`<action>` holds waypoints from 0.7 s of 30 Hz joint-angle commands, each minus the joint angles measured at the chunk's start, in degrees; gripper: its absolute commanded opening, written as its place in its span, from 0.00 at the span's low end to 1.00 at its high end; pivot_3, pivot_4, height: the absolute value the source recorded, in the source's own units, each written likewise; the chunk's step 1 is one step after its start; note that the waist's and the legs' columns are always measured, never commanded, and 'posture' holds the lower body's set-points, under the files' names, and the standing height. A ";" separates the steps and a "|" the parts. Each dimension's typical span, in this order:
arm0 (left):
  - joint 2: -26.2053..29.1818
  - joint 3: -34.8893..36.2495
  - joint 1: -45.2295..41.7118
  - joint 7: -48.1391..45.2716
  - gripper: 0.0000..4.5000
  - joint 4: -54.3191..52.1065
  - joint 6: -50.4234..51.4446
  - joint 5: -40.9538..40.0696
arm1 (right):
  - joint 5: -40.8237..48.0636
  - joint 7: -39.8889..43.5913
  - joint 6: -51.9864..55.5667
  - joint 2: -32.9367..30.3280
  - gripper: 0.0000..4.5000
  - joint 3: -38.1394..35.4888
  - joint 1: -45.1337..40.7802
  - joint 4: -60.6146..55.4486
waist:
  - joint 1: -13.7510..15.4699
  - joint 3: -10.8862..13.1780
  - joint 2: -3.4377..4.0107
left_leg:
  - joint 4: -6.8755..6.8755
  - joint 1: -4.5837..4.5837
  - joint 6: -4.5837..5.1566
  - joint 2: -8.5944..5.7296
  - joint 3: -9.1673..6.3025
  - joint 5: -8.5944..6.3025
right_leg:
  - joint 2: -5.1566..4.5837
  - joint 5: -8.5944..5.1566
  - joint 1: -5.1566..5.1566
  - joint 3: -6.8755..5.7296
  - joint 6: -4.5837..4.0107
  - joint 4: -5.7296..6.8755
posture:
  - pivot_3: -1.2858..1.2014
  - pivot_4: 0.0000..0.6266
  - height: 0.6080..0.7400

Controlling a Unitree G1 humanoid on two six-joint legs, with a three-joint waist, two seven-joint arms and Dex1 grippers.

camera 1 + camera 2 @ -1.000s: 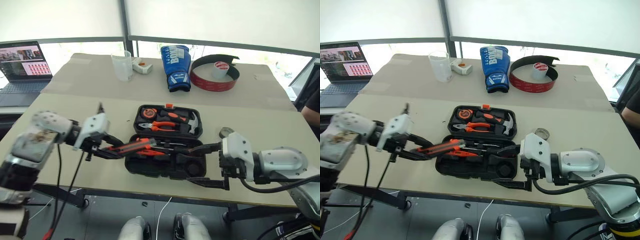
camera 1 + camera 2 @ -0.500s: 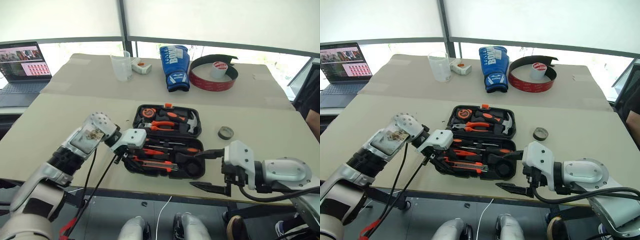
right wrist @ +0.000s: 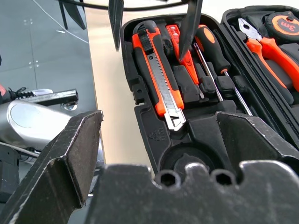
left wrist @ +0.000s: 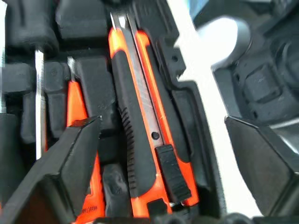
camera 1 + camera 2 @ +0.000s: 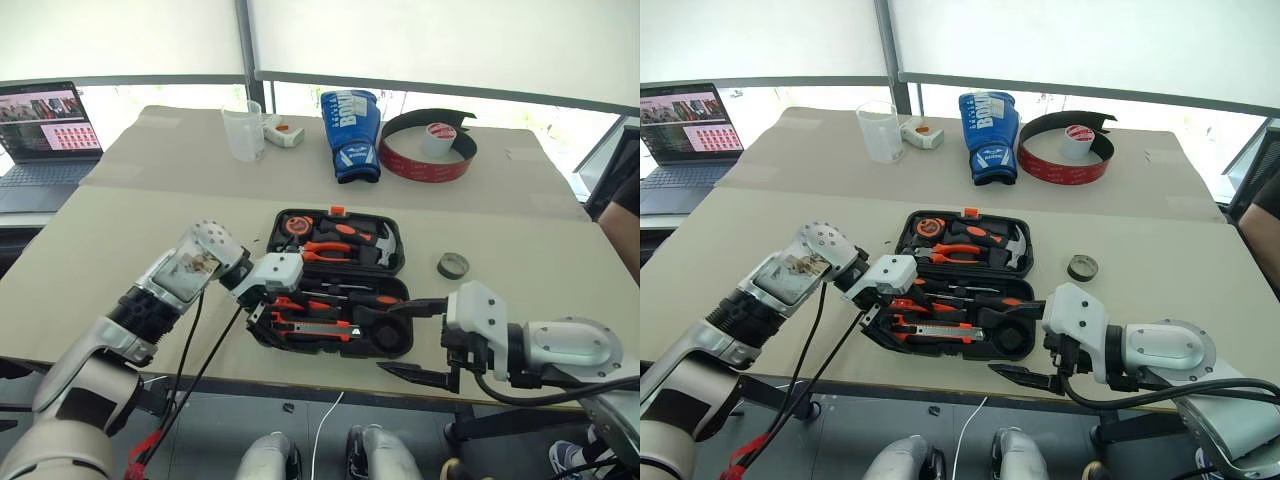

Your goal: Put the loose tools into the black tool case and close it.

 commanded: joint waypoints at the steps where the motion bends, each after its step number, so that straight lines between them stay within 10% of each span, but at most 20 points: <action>1: 2.36 4.18 -1.44 -0.32 0.99 -0.95 0.25 -2.80 | -0.80 0.14 -1.83 0.16 1.00 -0.30 -0.68 -0.37 | -0.02 0.00 0.00 | 0.00 0.00 0.00 0.00 0.00 0.00 | 0.00 0.00 0.00 0.00 0.00 0.00 | 0.52 0.24 0.90; 5: 5.35 4.00 0.31 -0.32 0.83 0.88 -4.55 -2.27 | -1.23 0.41 -2.28 0.27 1.00 -0.25 -0.63 -0.07 | -0.07 0.00 0.00 | 0.00 0.01 0.00 0.00 0.00 0.00 | 0.01 0.00 0.00 0.00 0.00 0.00 | 0.52 0.24 0.90; 15: 1.30 4.79 3.04 0.07 0.01 1.77 -8.61 1.82 | -1.37 0.98 -2.28 0.07 1.00 -0.50 -0.97 0.16 | 0.09 0.00 0.00 | 0.06 -0.07 0.00 -0.03 0.00 0.00 | 0.01 0.02 0.01 -0.07 0.03 -0.02 | 0.52 0.24 0.90; 21: 0.56 3.10 4.09 0.66 0.01 -0.35 -9.08 4.47 | -1.28 1.03 -1.89 -0.11 1.00 -0.96 -0.66 -0.26 | 0.01 0.00 0.00 | 0.06 -0.05 0.00 -0.02 0.00 0.00 | 0.01 0.02 0.01 -0.06 0.03 0.00 | 0.52 0.24 0.90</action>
